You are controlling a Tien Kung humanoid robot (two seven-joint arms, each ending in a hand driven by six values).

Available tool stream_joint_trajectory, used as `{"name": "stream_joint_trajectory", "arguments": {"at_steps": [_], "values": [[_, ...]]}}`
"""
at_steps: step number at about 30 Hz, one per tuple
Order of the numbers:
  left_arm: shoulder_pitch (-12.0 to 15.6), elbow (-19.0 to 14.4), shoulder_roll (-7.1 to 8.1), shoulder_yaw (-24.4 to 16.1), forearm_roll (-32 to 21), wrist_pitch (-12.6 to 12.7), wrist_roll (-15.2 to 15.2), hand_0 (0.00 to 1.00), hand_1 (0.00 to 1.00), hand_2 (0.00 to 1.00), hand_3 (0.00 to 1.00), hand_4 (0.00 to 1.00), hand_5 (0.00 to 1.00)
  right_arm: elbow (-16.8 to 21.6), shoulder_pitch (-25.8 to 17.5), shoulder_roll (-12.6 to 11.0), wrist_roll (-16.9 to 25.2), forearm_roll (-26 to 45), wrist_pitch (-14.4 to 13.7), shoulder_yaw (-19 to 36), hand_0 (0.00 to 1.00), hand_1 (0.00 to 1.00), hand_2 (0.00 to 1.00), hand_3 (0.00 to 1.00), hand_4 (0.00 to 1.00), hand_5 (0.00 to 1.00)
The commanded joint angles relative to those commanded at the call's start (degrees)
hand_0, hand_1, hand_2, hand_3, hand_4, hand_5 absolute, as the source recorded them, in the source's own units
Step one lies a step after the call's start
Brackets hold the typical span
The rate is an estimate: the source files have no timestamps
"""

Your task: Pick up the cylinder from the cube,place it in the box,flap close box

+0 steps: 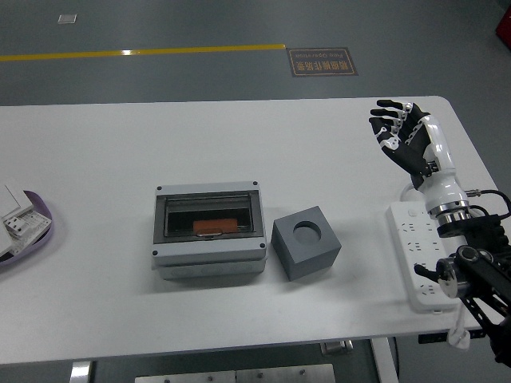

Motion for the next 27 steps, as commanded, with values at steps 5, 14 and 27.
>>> {"name": "stream_joint_trajectory", "arguments": {"at_steps": [5,14,27], "values": [[0.3,0.1,0.15,1.3,-0.7,0.0,0.2,0.519,0.583,0.597,0.654,0.789,0.17,0.2,-0.2,-0.2,-0.1,-0.6,-0.1,0.1,0.637,0.594,0.618,0.637,0.678,0.207],[-0.6,-0.4,0.78,0.1,0.9,0.0,0.2,0.519,0.584,0.597,0.654,0.79,0.171,-0.1,-0.5,-0.3,-0.1,-0.6,-0.2,1.2,0.635,0.593,0.618,0.637,0.679,0.208],[0.0,-0.3,0.81,0.4,0.5,0.0,0.3,0.518,0.584,0.597,0.655,0.791,0.173,-0.3,-0.9,0.3,0.0,0.8,-0.1,0.8,0.633,0.589,0.618,0.636,0.678,0.211]]}}
